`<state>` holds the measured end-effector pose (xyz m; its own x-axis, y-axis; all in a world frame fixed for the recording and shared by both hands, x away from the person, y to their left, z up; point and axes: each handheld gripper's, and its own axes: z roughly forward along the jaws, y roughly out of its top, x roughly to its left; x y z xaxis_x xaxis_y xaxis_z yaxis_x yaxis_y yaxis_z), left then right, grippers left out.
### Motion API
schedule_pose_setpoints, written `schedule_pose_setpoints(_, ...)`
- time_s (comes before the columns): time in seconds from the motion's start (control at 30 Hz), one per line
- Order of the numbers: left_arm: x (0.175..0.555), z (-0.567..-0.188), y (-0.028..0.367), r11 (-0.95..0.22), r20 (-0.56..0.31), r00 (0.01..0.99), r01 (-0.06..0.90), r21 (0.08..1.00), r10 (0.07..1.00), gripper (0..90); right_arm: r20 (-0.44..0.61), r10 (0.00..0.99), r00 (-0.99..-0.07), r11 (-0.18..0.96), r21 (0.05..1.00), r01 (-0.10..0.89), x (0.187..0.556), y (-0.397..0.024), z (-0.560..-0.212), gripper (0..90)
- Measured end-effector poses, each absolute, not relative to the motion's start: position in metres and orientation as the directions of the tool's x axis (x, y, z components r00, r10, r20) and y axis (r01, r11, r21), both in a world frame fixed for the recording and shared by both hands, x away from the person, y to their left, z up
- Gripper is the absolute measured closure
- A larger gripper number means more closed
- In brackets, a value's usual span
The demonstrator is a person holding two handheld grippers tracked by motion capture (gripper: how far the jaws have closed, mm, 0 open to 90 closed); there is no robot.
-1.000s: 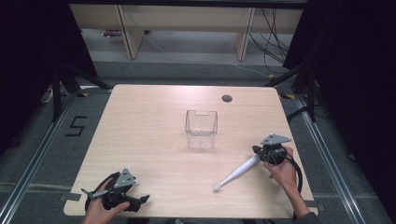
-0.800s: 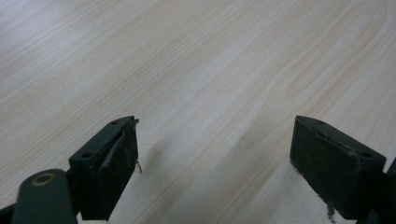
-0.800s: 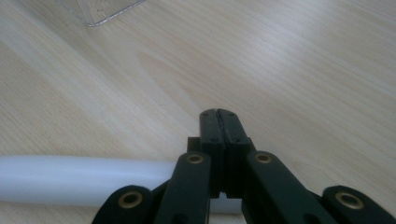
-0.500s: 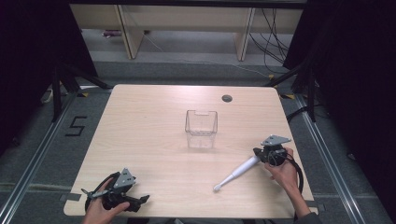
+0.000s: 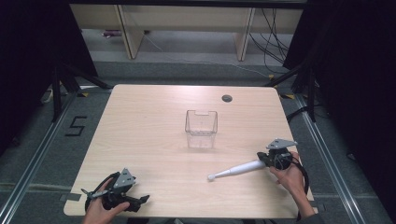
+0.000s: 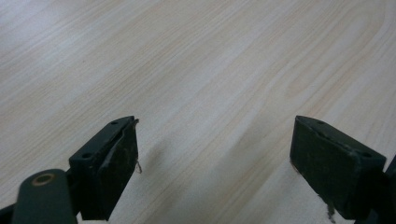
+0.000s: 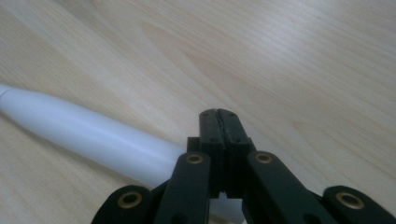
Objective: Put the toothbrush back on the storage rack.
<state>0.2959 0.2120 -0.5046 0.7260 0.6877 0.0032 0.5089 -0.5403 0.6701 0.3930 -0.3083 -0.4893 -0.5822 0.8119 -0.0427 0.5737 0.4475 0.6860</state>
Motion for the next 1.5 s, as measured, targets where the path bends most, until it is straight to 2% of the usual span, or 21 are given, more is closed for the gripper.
schedule_pose_setpoints(0.4,0.295,-0.504,0.213,-0.534,0.002,0.721,0.512,0.673,0.693,14.9,-0.034,0.798,-0.601,0.472,0.656,0.589,0.376,-0.307,-0.486,89.7)
schedule_pose_setpoints(0.47,0.295,-0.504,0.212,-0.531,0.001,0.719,0.512,0.675,0.695,14.9,-0.081,0.769,-0.635,0.519,0.659,0.544,0.374,-0.307,-0.487,89.7)
schedule_pose_setpoints(0.5,0.295,-0.504,0.213,-0.532,0.002,0.720,0.512,0.675,0.694,14.9,-0.059,0.784,-0.618,0.500,0.650,0.572,0.371,-0.305,-0.488,89.7)
schedule_pose_setpoints(0.67,0.295,-0.504,0.213,-0.531,0.000,0.718,0.515,0.673,0.696,14.9,-0.082,0.766,-0.638,0.528,0.647,0.551,0.368,-0.306,-0.488,89.8)
schedule_pose_setpoints(0.7,0.295,-0.504,0.213,-0.530,0.000,0.718,0.515,0.674,0.697,14.9,-0.051,0.777,-0.627,0.509,0.638,0.579,0.365,-0.305,-0.487,89.7)
schedule_pose_setpoints(0.83,0.295,-0.504,0.213,-0.530,0.000,0.718,0.514,0.674,0.697,14.9,-0.073,0.758,-0.648,0.535,0.638,0.554,0.359,-0.305,-0.487,89.6)
schedule_pose_setpoints(1.0,0.295,-0.504,0.212,-0.529,-0.001,0.716,0.517,0.673,0.698,14.9,-0.055,0.765,-0.642,0.525,0.631,0.571,0.353,-0.302,-0.487,89.3)
schedule_pose_setpoints(1.13,0.295,-0.504,0.213,-0.530,0.000,0.717,0.515,0.674,0.697,14.9,-0.067,0.755,-0.652,0.536,0.635,0.556,0.348,-0.302,-0.486,89.0)
schedule_pose_setpoints(1.17,0.295,-0.504,0.213,-0.530,0.001,0.717,0.515,0.674,0.697,14.9,-0.063,0.724,-0.686,0.557,0.641,0.529,0.349,-0.302,-0.486,88.6)
schedule_pose_setpoints(1.23,0.295,-0.504,0.213,-0.530,-0.002,0.719,0.514,0.674,0.695,14.9,-0.068,0.751,-0.657,0.530,0.657,0.537,0.345,-0.300,-0.487,88.5)
schedule_pose_setpoints(1.27,0.295,-0.504,0.213,-0.530,0.000,0.717,0.516,0.673,0.697,14.9,-0.049,0.753,-0.656,0.534,0.628,0.566,0.343,-0.299,-0.485,88.0)
schedule_pose_setpoints(1.37,0.295,-0.504,0.213,-0.533,0.004,0.719,0.512,0.674,0.695,14.9,-0.085,0.733,-0.675,0.563,0.632,0.533,0.339,-0.298,-0.484,87.2)
schedule_pose_setpoints(1.5,0.295,-0.504,0.213,-0.535,0.006,0.718,0.512,0.672,0.696,14.9,-0.079,0.737,-0.672,0.560,0.629,0.540,0.336,-0.296,-0.483,86.7)
